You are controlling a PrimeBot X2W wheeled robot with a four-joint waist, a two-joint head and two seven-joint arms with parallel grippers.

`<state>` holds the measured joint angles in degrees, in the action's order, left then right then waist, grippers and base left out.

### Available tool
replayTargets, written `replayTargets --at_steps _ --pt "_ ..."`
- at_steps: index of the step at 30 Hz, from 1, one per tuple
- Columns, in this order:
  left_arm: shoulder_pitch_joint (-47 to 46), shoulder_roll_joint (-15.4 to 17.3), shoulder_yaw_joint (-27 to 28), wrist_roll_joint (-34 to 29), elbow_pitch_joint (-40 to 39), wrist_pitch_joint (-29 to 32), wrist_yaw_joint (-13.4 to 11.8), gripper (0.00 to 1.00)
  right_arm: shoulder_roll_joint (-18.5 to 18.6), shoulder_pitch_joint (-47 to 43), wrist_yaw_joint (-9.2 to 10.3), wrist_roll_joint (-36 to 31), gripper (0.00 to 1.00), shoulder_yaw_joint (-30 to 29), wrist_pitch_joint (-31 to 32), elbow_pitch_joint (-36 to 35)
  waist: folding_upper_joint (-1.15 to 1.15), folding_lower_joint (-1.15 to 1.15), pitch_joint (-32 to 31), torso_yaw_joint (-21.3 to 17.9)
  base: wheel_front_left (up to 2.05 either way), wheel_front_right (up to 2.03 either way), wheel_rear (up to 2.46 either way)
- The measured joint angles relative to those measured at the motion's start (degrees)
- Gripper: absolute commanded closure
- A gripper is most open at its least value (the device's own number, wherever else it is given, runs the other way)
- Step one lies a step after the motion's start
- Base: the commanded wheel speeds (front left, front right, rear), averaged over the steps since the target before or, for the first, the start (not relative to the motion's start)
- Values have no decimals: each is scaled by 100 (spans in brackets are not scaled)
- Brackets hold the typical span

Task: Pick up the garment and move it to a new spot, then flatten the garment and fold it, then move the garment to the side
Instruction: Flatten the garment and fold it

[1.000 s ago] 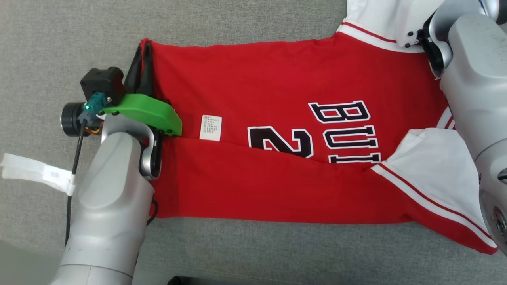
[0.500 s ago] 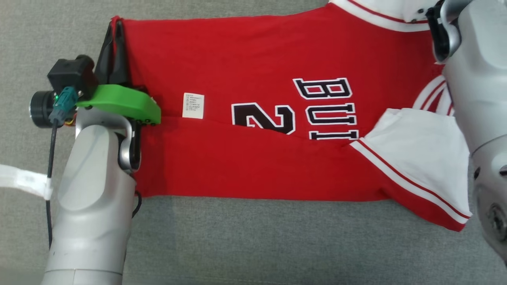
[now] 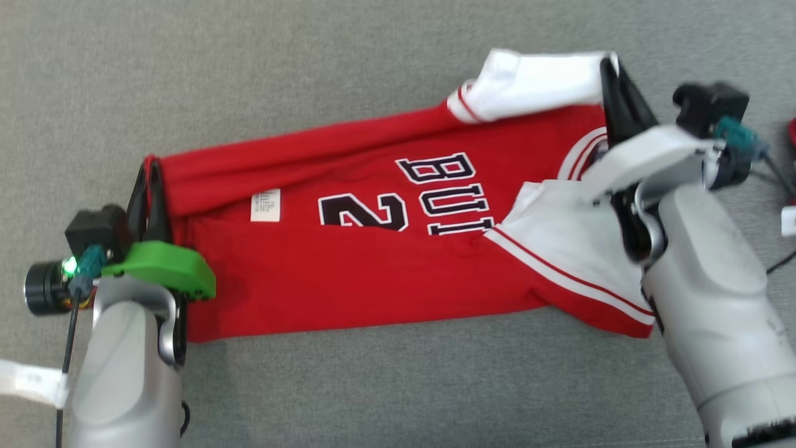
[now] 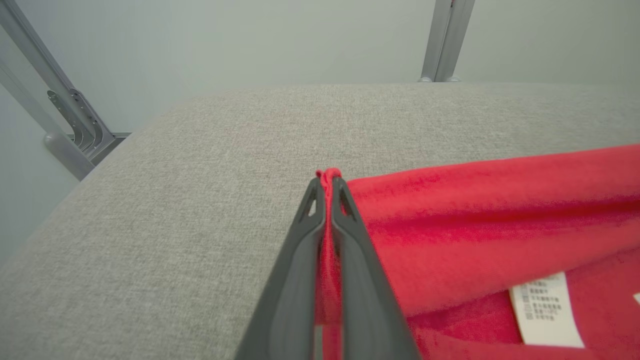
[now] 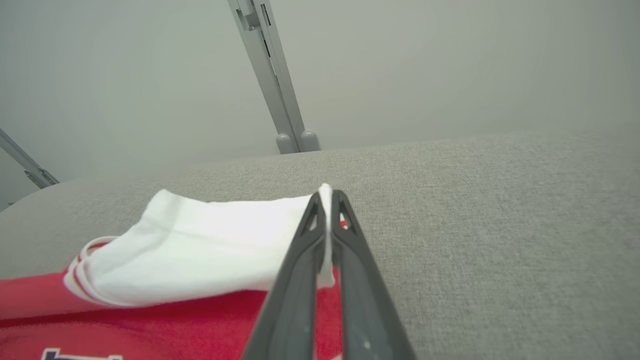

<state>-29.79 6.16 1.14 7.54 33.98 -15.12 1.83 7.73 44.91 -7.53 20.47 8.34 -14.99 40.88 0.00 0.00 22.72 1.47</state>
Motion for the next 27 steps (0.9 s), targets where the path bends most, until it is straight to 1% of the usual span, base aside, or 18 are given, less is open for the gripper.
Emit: replayTargets --at_steps 8,12,16,18,19,20,21,27 --pt "832 -4 220 -124 -66 0 19 100 -105 -1285 0 546 100 113 0 -668 0 0 -561 -334 0 0 0" --pt "1151 -49 256 -188 -98 0 23 100 -179 -1733 0 682 100 146 0 -767 0 0 -823 -458 0 0 0" --pt "1479 -155 282 -205 -87 0 11 100 -238 -2059 0 717 100 187 -1 -719 0 0 -1075 -543 0 0 0" --pt "1643 -197 298 -204 -65 0 8 47 -269 -2168 0 697 100 205 0 -606 0 0 -1180 -571 0 0 0" --pt "1716 -214 315 -203 -56 0 -19 0 -271 -2211 0 646 100 216 -1 -522 0 0 -1234 -582 0 0 0" --pt "1788 -233 341 -181 -64 0 -42 0 -289 -2249 0 647 23 168 0 -469 0 0 -1284 -590 0 0 0" --pt "1848 -249 365 -149 -88 0 -58 0 -298 -2266 0 645 0 135 0 -456 0 0 -1322 -595 0 0 0" --pt "2296 -315 526 -45 -720 0 -290 0 -349 -2390 1 449 0 -143 -2 -568 0 -1 -1510 -546 0 0 0"
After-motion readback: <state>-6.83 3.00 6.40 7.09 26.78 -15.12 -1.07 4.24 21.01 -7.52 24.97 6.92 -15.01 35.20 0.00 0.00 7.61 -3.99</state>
